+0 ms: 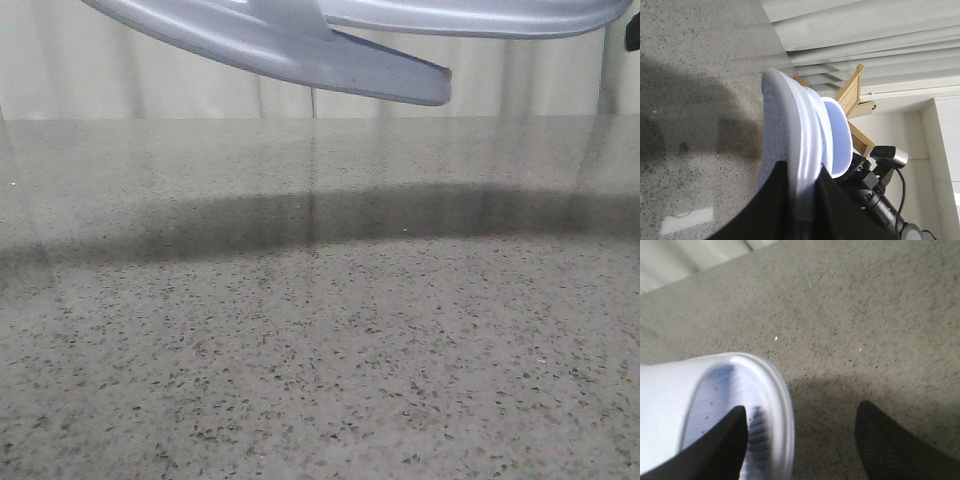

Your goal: Insert blue slippers together front up

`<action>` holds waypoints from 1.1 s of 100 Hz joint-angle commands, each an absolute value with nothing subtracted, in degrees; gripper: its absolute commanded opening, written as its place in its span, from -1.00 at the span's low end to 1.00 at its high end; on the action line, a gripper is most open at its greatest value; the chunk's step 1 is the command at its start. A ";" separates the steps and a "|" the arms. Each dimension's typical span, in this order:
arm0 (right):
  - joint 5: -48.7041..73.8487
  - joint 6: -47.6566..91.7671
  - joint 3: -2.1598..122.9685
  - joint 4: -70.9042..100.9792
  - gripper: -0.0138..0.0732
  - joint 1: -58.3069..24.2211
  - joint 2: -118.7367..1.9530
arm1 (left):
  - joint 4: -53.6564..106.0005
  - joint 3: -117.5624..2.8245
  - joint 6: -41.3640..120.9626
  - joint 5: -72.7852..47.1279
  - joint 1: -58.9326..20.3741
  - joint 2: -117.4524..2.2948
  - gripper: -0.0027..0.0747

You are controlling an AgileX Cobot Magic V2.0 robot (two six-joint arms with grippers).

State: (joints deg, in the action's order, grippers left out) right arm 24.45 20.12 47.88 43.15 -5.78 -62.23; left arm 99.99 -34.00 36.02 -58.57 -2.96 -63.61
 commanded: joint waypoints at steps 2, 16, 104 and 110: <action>20.59 21.03 49.62 43.15 0.25 -3.73 -58.50 | 104.00 -36.00 35.22 -60.31 -3.53 -62.80 -0.89; 19.27 21.03 49.62 42.92 0.25 -2.01 -54.84 | 102.24 -36.00 34.46 -58.72 -3.53 -62.80 -0.89; 15.73 21.03 49.62 42.62 0.25 -1.49 -49.35 | 97.26 -36.00 34.64 -60.63 -6.16 -72.28 -0.89; 15.73 21.03 49.62 42.62 0.25 -1.49 -49.35 | 97.26 -36.00 34.74 -60.62 -6.54 -73.36 -0.89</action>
State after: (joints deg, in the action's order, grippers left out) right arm 19.50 20.33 47.88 42.19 -1.87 -50.16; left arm 93.08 -34.09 34.40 -56.53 -5.65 -73.25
